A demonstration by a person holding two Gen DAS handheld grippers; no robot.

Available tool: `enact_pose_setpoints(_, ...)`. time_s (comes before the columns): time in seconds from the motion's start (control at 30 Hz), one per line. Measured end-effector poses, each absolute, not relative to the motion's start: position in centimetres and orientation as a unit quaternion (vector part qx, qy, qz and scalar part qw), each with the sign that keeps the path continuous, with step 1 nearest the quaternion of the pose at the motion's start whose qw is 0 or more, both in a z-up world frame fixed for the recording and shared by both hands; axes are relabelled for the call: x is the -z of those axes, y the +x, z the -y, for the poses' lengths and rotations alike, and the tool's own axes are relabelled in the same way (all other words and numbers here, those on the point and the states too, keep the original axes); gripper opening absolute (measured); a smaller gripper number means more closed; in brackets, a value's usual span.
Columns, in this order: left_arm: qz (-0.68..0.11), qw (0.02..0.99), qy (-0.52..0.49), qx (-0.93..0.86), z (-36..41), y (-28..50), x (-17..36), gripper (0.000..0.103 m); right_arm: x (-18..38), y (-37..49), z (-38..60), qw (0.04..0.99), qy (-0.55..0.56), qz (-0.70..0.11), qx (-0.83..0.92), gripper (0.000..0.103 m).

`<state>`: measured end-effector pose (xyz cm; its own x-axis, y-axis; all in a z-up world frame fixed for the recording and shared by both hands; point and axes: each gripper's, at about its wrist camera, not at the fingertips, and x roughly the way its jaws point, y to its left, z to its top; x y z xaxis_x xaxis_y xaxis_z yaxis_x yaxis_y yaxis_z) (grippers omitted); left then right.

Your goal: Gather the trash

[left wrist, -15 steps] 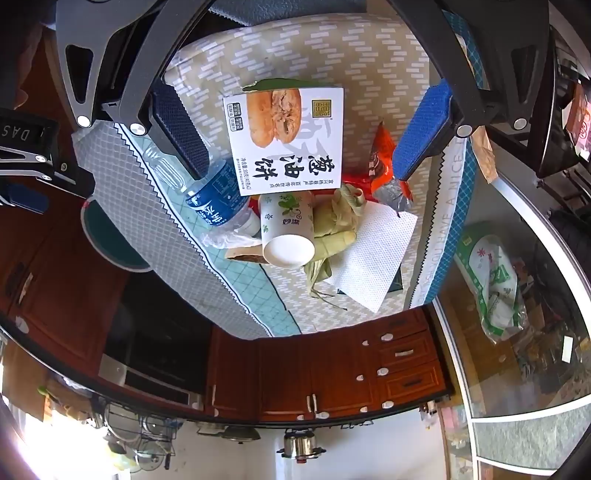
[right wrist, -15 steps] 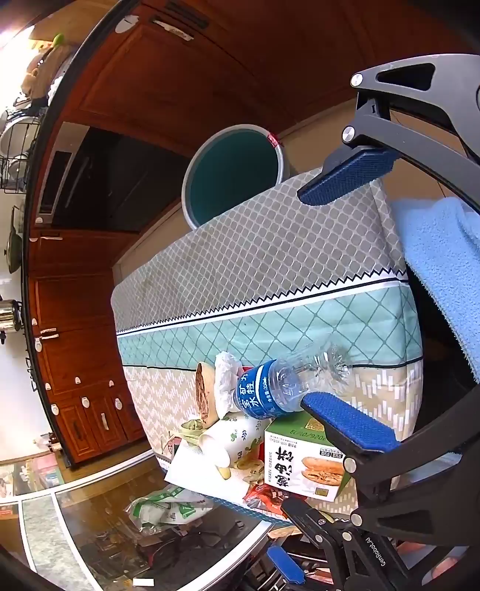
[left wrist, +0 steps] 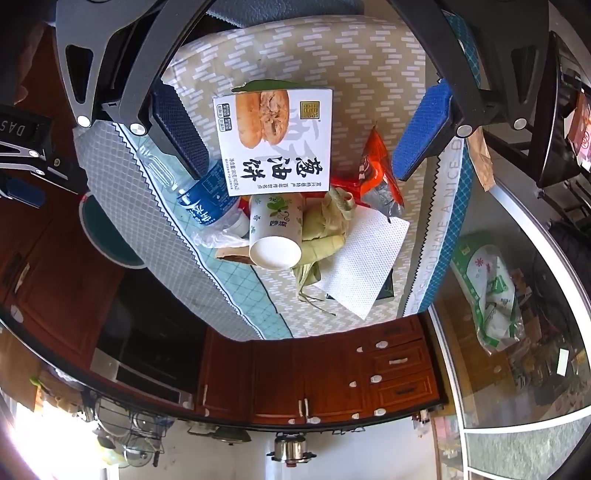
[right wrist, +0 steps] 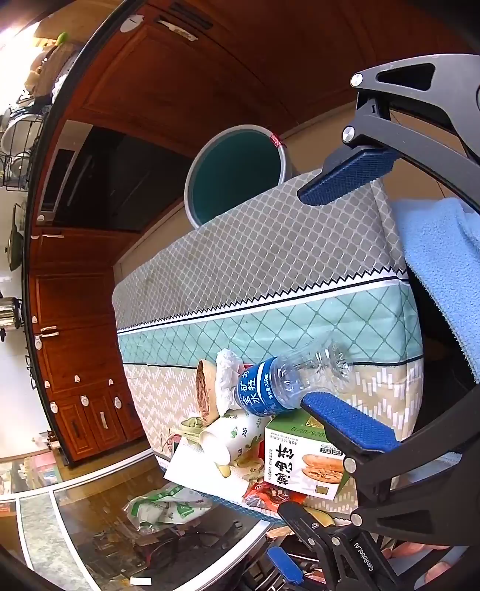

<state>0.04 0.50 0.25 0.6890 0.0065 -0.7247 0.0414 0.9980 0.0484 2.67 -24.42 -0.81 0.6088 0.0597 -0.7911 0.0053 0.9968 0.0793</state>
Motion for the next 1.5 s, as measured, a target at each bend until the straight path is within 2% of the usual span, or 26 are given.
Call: enact_pose_setpoints(1.5, -0.397, 0.917, 0.024, 0.013, -1.41, 0.08, 0.02, 0.099, 1.8, 2.97, 24.31, 0.889, 0.043, -0.456, -0.016, 0.097)
